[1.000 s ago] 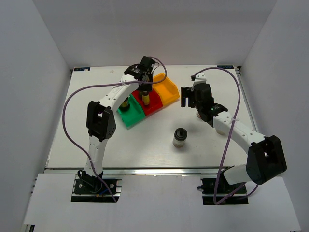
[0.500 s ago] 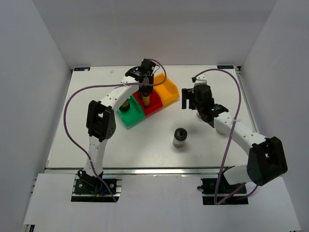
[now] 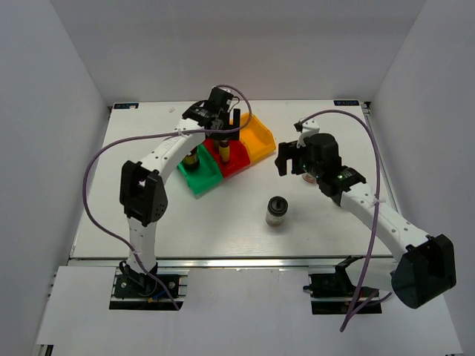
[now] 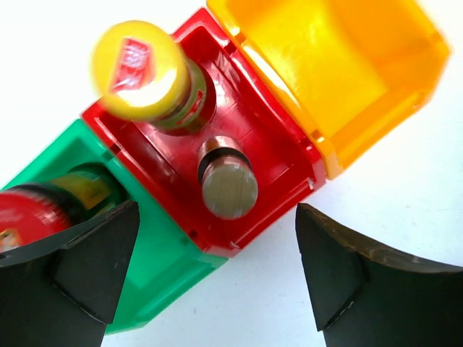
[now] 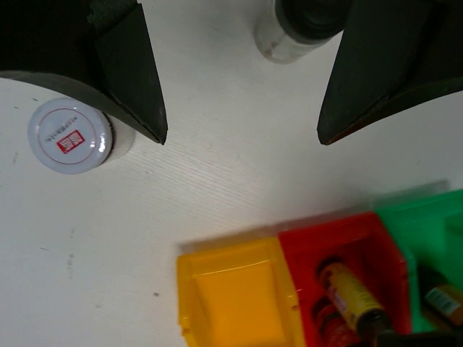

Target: Organize the condiment bottles

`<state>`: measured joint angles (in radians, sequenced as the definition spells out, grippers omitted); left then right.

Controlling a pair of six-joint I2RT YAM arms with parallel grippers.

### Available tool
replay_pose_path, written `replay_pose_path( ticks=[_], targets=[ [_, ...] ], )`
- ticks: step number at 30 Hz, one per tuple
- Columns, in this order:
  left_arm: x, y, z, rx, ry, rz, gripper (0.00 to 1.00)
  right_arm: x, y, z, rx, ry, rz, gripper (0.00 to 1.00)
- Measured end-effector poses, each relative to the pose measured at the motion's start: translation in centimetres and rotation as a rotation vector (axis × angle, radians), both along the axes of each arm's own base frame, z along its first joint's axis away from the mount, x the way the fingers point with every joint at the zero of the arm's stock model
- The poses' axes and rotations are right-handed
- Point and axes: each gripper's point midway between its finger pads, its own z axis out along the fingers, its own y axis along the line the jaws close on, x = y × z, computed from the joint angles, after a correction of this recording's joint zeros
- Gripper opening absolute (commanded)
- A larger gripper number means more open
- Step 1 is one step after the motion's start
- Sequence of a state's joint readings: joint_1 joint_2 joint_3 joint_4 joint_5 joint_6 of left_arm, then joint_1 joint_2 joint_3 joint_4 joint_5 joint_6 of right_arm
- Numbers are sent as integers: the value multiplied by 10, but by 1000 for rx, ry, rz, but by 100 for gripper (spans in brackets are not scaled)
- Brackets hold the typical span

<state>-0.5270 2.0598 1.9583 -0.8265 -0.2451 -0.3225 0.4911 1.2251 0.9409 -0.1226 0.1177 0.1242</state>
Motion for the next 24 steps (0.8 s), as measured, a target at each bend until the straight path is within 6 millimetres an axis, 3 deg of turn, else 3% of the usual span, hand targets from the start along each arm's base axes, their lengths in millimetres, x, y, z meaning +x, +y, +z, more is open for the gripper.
replay_pose_path(
  ticks=[5, 11, 17, 24],
  targets=[
    [-19, 11, 45, -69, -99, 14, 98, -31, 27, 2, 16, 19, 168, 89],
    [-69, 43, 88, -183, -222, 91, 98, -77, 67, -27, -101, 88, 302, 89],
    [-120, 81, 82, -238, -248, 211, 98, -84, 53, -72, -233, 221, 244, 89],
    [-153, 114, 57, -220, -222, 342, 98, -102, 42, -106, -314, 335, 230, 88]
  ],
)
